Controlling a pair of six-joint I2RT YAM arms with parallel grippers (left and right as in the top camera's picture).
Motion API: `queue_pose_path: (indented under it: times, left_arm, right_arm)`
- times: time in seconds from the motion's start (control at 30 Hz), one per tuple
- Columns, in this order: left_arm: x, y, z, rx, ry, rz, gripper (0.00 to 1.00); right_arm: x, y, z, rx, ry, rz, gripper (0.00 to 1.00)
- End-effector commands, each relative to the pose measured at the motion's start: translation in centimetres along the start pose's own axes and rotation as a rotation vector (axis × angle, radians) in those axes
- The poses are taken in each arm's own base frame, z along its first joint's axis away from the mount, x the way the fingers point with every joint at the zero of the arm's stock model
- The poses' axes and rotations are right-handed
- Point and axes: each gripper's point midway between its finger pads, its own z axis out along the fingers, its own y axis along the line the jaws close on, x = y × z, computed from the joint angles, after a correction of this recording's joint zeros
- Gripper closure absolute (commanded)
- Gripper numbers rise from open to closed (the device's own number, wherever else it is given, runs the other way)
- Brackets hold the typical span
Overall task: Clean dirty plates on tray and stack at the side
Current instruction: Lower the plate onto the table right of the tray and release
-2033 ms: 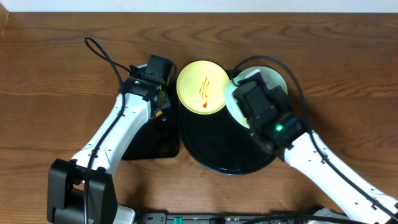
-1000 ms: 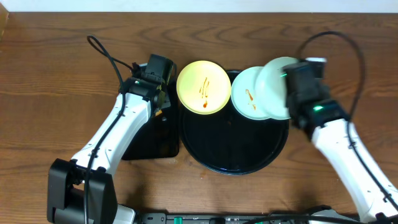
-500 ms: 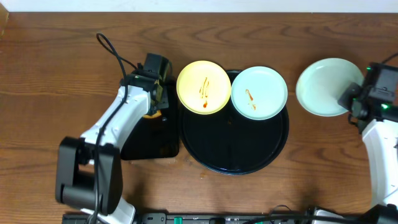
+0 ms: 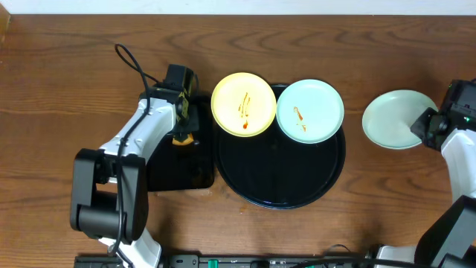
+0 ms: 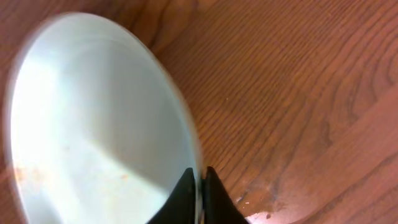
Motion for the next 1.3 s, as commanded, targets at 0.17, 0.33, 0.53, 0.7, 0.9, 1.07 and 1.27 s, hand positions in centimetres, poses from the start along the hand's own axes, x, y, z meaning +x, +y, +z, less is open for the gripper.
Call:
queue_pose_path:
  times: [0.17, 0.33, 0.53, 0.7, 0.9, 1.07, 1.27]
  left_arm:
    - [0.9, 0.0, 2.6, -0.009, 0.069, 0.044, 0.91]
    - [1.4, 1.4, 3.9, -0.097, 0.091, 0.052, 0.76]
    - [2.1, 1.6, 5.3, -0.114, 0.126, 0.054, 0.45]
    - [1.9, 1.6, 5.1, -0.111, 0.115, 0.052, 0.92]
    - [-0.2, 1.3, 1.7, -0.082, 0.013, 0.056, 0.93]
    - [-1.7, 1.2, -1.5, -0.053, -0.080, 0.043, 0.83]
    - [-1.8, 1.0, -1.7, -0.043, -0.088, 0.041, 0.37]
  right_arm:
    - [-0.4, 1.8, -0.4, -0.113, 0.009, -0.032, 0.62]
    - [1.0, 5.1, -1.2, -0.311, 0.067, -0.125, 0.58]
    - [2.3, 6.4, -1.7, -0.368, 0.112, -0.144, 0.58]
    - [2.6, 6.6, -1.8, -0.368, 0.121, -0.152, 0.58]
    - [2.7, 6.5, -1.8, -0.366, 0.126, -0.152, 0.58]
    - [2.7, 6.5, -1.8, -0.367, 0.124, -0.167, 0.59]
    - [2.7, 6.5, -1.8, -0.367, 0.123, -0.167, 0.58]
